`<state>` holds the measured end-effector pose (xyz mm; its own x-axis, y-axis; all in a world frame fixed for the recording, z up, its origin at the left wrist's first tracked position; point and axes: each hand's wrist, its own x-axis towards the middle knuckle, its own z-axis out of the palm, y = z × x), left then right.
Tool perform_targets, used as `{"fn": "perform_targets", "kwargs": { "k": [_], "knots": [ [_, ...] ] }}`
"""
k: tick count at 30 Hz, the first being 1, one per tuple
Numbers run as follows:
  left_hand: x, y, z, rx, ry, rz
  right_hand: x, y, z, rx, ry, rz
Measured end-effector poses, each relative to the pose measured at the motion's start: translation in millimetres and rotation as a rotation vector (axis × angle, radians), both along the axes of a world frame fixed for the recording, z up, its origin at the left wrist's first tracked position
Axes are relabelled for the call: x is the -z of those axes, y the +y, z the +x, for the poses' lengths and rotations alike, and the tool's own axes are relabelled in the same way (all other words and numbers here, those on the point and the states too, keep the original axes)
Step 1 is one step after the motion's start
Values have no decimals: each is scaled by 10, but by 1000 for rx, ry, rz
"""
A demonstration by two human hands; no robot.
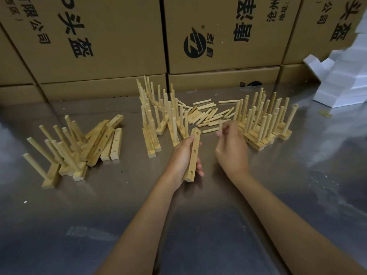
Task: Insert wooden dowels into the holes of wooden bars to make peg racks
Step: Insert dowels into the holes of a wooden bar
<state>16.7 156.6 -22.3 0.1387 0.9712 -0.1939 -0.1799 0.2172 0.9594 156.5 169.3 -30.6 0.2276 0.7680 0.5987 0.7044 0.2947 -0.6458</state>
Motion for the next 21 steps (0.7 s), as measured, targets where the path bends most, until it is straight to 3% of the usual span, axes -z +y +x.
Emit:
{"fn": "perform_targets", "kwargs": {
  "k": [3,5,12,21],
  "knots": [
    [-14,-13,-64,87,-42,-32,-129,-314,71,-135,450,-11],
    [-12,-35,-89,168,-32,-11,-225,-478,108,-311,603,26],
    [0,-60,-118,308,25,56,-320,-579,79,-415,653,90],
    [-18,-48,-109,243,-2,36,-237,-533,115,-431,518,-37]
  ]
}}
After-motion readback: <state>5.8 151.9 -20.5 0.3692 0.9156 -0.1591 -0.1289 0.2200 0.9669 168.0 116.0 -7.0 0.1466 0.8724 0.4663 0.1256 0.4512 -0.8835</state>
